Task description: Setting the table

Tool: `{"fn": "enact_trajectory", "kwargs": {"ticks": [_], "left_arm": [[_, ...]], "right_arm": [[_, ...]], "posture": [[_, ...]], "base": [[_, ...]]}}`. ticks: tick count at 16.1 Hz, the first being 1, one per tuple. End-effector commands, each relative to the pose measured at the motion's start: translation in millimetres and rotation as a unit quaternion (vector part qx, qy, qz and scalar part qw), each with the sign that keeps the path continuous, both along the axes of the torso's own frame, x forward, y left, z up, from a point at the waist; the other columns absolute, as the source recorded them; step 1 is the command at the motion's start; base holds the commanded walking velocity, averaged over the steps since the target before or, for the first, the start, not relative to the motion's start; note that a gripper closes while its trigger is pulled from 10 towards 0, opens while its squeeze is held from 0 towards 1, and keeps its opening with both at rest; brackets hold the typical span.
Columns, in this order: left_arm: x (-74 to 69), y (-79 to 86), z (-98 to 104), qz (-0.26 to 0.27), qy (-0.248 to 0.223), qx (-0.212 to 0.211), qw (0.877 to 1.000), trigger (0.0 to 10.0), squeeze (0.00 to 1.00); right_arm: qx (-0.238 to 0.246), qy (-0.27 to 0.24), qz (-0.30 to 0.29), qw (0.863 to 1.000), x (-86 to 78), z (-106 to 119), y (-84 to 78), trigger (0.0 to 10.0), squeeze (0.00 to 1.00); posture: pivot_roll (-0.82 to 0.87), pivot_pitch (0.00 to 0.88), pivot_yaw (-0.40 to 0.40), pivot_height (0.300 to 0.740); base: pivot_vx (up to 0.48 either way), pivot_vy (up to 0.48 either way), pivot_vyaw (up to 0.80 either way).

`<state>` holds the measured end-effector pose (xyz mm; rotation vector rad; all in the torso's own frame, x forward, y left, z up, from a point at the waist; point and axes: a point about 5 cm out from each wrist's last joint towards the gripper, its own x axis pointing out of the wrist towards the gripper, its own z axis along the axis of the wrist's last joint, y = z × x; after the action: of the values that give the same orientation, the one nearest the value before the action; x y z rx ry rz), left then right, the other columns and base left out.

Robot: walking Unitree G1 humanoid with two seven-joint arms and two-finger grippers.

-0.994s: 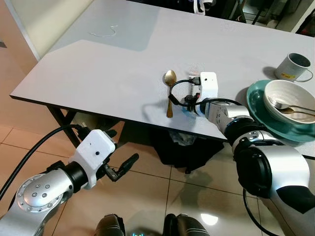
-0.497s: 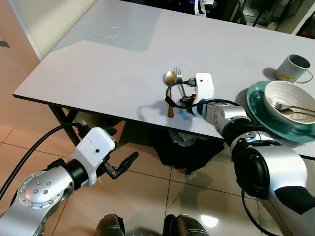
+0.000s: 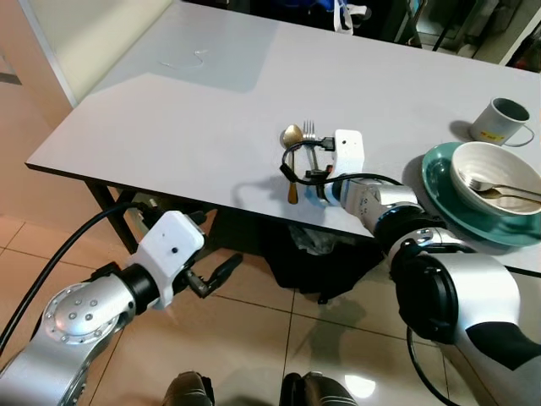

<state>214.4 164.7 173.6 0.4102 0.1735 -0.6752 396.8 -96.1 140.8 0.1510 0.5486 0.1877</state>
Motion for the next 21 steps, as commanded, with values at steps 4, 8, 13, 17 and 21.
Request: {"fn": "enact_trajectory", "kwargs": {"ticks": [4, 8, 13, 17, 21], "left_arm": [[3.6, -3.1, -0.3, -0.014, -0.004, 0.003, 1.000, 10.0, 0.00], [6.1, -3.6, -0.7, -0.018, -0.007, 0.004, 1.000, 10.0, 0.00], [11.8, -4.7, -0.7, -0.019, -0.015, 0.003, 1.000, 10.0, 0.00], [20.6, -3.4, 2.9, -0.006, -0.041, 0.003, 0.999, 10.0, 0.00], [46.1, -2.1, 1.9, 0.107, -0.075, -0.005, 0.991, 10.0, 0.00]], "right_arm": [[0.032, 0.050, -0.055, 0.997, -9.3, -20.4, 2.7, 0.0, 0.00], [0.031, 0.061, -0.060, 0.996, -12.1, -24.5, 8.2, 0.9, 0.00], [0.015, 0.052, -0.069, 0.996, -9.5, -20.3, 4.2, 10.0, 1.00], [0.020, 0.020, -0.071, 0.997, -0.5, -0.9, 3.1, 10.0, 0.26], [-0.009, -0.187, 0.008, 0.982, 18.6, 59.2, -3.2, 10.0, 0.00]], "posture": [[0.14, 0.093, -0.087, 0.740], [0.13, 0.074, -0.090, 0.740], [0.13, 0.044, -0.090, 0.740], [0.11, 0.016, -0.092, 0.740], [0.08, 0.000, -0.084, 0.740]], "base": [[0.000, 0.000, 0.00], [0.000, 0.000, 0.00], [0.000, 0.000, 0.00], [0.000, 0.000, 0.00], [0.000, 0.120, 0.00]]}}
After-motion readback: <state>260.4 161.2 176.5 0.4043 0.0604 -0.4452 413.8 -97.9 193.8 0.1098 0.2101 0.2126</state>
